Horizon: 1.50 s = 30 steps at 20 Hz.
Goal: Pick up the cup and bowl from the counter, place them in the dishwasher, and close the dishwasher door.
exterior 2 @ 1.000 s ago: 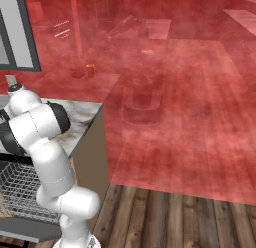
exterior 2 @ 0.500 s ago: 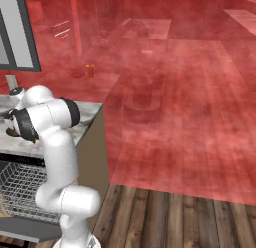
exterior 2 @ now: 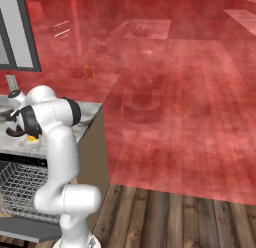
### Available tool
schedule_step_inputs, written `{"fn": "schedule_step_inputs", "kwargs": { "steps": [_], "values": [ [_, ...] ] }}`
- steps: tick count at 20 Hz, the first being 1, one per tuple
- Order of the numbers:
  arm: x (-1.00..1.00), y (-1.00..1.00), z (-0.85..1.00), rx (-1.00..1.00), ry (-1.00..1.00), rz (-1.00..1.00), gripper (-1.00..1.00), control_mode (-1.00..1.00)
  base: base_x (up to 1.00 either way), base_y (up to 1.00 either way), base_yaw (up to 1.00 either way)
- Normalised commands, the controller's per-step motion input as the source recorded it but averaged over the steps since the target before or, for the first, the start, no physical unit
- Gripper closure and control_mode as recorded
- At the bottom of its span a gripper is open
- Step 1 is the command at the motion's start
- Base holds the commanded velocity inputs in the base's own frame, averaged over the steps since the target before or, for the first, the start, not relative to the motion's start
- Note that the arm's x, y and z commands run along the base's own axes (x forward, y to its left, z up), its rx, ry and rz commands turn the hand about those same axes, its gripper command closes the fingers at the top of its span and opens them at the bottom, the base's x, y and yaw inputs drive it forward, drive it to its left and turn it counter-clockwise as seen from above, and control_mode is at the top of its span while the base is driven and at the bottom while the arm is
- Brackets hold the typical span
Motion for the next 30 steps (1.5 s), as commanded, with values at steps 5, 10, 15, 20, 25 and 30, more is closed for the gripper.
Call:
{"fn": "schedule_step_inputs", "kwargs": {
  "steps": [5, 10, 15, 20, 25, 30],
  "values": [
    [0.26, 0.05, -0.07, 0.00, 0.00, -0.04, 1.00, -1.00, 0.00, 0.00, 0.00],
    [0.02, 0.08, -0.23, 0.00, 0.00, -0.01, 1.00, -1.00, 0.00, 0.00, 0.00],
    [-0.27, 0.00, -0.21, 0.00, -0.02, 0.00, 1.00, -1.00, 0.00, 0.00, 0.00],
    [-0.53, -0.18, -0.02, 0.00, -0.08, 0.00, 1.00, -1.00, 0.00, 0.00, 0.00],
    [-0.67, -0.32, 0.10, 0.00, -0.15, 0.07, 1.00, -1.00, 0.00, 0.00, 0.00],
    [-0.46, -0.34, 0.33, 0.00, -0.13, 0.12, 1.00, -1.00, 0.00, 0.00, 0.00]
  ]
}}
